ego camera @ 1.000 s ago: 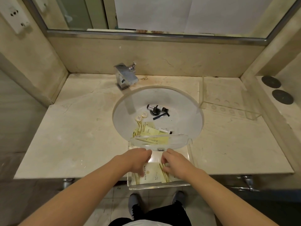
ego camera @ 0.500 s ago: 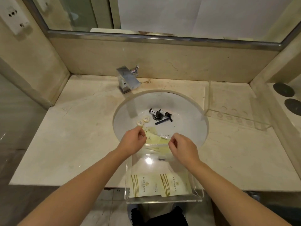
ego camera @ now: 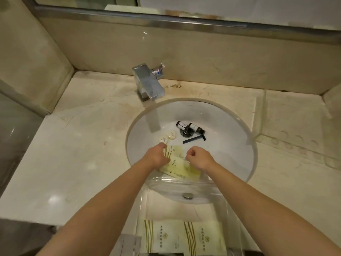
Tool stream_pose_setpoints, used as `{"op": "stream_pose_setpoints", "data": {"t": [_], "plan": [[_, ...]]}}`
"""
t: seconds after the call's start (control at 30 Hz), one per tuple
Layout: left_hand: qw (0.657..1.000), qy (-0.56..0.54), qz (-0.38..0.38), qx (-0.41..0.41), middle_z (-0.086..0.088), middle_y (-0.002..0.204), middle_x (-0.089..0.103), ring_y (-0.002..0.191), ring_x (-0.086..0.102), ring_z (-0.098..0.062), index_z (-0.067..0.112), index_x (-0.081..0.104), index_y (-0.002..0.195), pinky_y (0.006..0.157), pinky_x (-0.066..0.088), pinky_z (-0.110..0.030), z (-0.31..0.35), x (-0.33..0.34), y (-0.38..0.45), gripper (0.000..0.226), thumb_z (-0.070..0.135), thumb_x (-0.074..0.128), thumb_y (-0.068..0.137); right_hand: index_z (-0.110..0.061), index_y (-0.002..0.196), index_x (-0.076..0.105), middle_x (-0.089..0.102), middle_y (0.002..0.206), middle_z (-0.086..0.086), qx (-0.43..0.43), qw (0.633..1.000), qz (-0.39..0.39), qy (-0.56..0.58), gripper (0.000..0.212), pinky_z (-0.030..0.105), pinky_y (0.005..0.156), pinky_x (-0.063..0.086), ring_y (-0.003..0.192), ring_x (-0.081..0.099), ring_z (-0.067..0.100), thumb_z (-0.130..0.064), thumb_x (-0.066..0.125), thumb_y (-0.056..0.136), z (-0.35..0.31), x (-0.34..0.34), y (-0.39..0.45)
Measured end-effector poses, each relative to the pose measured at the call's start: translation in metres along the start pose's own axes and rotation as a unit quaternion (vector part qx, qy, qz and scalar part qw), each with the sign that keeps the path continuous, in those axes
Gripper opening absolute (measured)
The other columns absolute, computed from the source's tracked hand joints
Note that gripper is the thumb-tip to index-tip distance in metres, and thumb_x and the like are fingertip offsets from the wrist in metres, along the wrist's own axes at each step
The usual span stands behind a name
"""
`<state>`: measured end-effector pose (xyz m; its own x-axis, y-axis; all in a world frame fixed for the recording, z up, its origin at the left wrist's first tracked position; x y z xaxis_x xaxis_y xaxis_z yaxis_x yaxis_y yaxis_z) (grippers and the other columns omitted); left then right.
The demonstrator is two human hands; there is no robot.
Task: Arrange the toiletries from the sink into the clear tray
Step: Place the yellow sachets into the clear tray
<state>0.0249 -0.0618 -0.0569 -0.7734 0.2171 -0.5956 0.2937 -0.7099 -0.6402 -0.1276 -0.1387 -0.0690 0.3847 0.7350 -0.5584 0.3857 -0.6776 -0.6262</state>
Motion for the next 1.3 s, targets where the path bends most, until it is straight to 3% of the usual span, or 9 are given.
{"op": "stream_pose_setpoints", "data": {"t": [0.1,0.23,0.37,0.53,0.8,0.93,1.1,1.23,1.3], "plan": [[0.999,0.040,-0.037,0.000,-0.011,0.139,0.052,0.127,0.050,-0.029,0.016,0.030,0.148,0.102,0.041,-0.033,-0.002,0.014,0.014,0.071,0.019,0.065,0.087,-0.019,0.116,0.059,0.061,0.123,0.006,0.023,0.999,-0.026,-0.009,0.028,0.038,0.098,0.046,0.114,0.055,0.027,-0.028,0.054,0.090,0.003,0.013,0.024],[0.995,0.099,-0.010,0.007,-0.011,0.125,0.059,0.115,0.056,-0.029,0.014,0.045,0.136,0.094,0.046,-0.035,-0.006,0.016,0.027,0.054,0.019,0.062,0.086,-0.027,0.129,0.055,0.055,0.134,0.002,0.081,0.995,-0.054,-0.014,0.040,0.040,0.105,0.042,0.124,0.049,0.028,-0.027,0.052,0.088,0.013,0.029,0.046],[0.997,0.072,0.005,0.008,-0.010,0.119,0.061,0.109,0.058,-0.028,0.013,0.060,0.119,0.089,0.046,-0.033,-0.011,0.014,0.033,0.034,0.018,0.061,0.085,-0.032,0.117,0.063,0.060,0.120,-0.002,0.127,0.991,-0.047,0.015,0.039,0.041,0.099,0.048,0.115,0.056,0.026,-0.022,0.057,0.080,0.017,0.036,0.061],[1.000,0.014,-0.007,0.010,-0.012,0.113,0.062,0.102,0.059,-0.027,0.007,0.062,0.106,0.079,0.044,-0.030,-0.018,0.011,0.034,0.020,0.016,0.059,0.088,-0.012,0.077,0.059,0.067,0.089,0.009,0.198,0.979,-0.014,0.043,0.018,0.036,0.085,0.052,0.086,0.065,0.030,-0.017,0.065,0.061,0.031,0.045,0.081],[0.998,-0.065,0.020,0.018,-0.001,0.090,0.050,0.084,0.048,-0.019,0.009,0.057,0.110,0.070,0.036,-0.027,-0.022,-0.010,0.024,0.020,0.016,0.056,0.091,-0.016,0.075,0.045,0.065,0.091,0.010,0.231,0.968,0.053,0.082,0.023,0.045,0.094,0.050,0.089,0.065,0.033,-0.016,0.068,0.069,0.025,0.042,0.078],[0.992,-0.105,0.063,0.028,0.007,0.073,0.043,0.074,0.046,-0.017,0.015,0.054,0.100,0.056,0.035,-0.023,-0.025,-0.023,0.014,0.008,0.015,0.054,0.092,-0.010,0.077,0.049,0.058,0.081,0.008,0.203,0.964,0.060,0.159,0.012,0.033,0.072,0.050,0.084,0.063,0.030,-0.009,0.060,0.082,0.010,0.031,0.069],[0.978,-0.156,0.128,0.046,0.006,0.080,0.051,0.077,0.053,-0.016,0.019,0.051,0.099,0.060,0.042,-0.021,-0.021,-0.045,-0.005,0.010,0.013,0.054,0.092,-0.012,0.065,0.045,0.055,0.075,0.009,0.159,0.948,0.123,0.245,0.017,0.031,0.061,0.046,0.070,0.056,0.028,-0.006,0.046,0.081,0.003,-0.001,0.044],[0.965,-0.205,0.154,0.047,-0.006,0.104,0.058,0.094,0.061,-0.024,0.020,0.049,0.098,0.077,0.054,-0.041,-0.014,-0.064,-0.028,0.012,0.012,0.054,0.092,-0.016,0.077,0.056,0.068,0.093,0.013,0.130,0.911,0.150,0.361,0.017,0.046,0.084,0.057,0.087,0.066,0.031,-0.012,0.040,0.076,0.000,-0.024,0.015],[0.960,-0.224,0.160,0.053,-0.009,0.106,0.057,0.095,0.063,-0.026,0.020,0.048,0.099,0.075,0.055,-0.042,-0.011,-0.070,-0.040,0.014,0.010,0.055,0.091,-0.015,0.080,0.054,0.067,0.091,0.012,0.101,0.892,0.142,0.418,0.018,0.046,0.081,0.058,0.085,0.065,0.027,-0.007,0.038,0.081,-0.008,-0.032,-0.002]]}}
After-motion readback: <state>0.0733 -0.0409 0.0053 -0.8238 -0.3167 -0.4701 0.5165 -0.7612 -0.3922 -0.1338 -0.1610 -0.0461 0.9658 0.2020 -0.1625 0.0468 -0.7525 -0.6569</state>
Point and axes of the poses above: each hand's wrist, its own y-axis towards the middle knuckle, its own x-axis out of the palm, z = x × y, the point moved 8 cm from there along y, towards the middle knuckle
